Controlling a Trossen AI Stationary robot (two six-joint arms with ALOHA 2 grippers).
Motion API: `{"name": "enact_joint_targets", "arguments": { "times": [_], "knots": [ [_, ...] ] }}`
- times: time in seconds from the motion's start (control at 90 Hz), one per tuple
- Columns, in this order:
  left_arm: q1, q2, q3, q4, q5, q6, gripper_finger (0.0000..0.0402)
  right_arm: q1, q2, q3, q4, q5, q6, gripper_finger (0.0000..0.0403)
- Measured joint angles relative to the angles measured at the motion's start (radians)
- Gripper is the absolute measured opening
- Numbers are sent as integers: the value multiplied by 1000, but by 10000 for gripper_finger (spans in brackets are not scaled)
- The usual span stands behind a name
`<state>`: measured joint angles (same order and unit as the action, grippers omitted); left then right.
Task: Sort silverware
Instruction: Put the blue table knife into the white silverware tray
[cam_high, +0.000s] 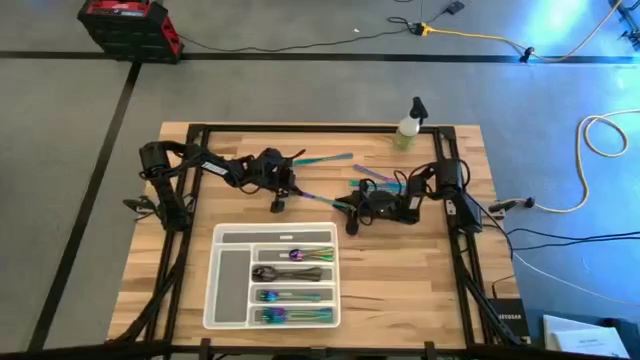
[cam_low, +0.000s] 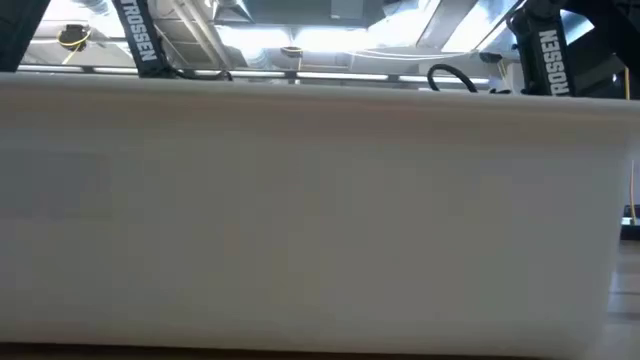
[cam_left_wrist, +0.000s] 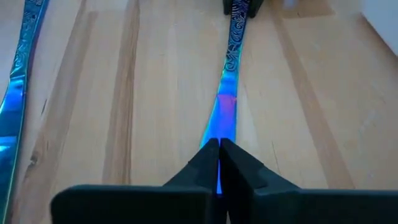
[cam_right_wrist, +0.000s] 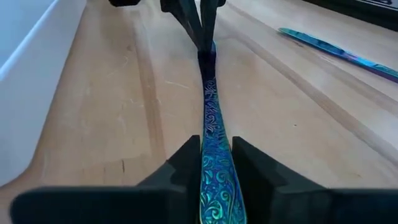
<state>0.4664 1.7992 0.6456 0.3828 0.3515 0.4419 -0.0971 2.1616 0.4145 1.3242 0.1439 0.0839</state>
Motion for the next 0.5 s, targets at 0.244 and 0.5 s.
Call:
{"name": "enact_joint_targets", "arguments": {
  "times": [0.244, 0.5],
  "knots": [
    [0, 0, 0, 1, 2, 2, 0, 0, 0, 0, 0, -6, -5, 59],
    [-3, -8, -4, 112, 134, -133, 9, 0, 0, 0, 6, 1, -9, 59]
  ]
}}
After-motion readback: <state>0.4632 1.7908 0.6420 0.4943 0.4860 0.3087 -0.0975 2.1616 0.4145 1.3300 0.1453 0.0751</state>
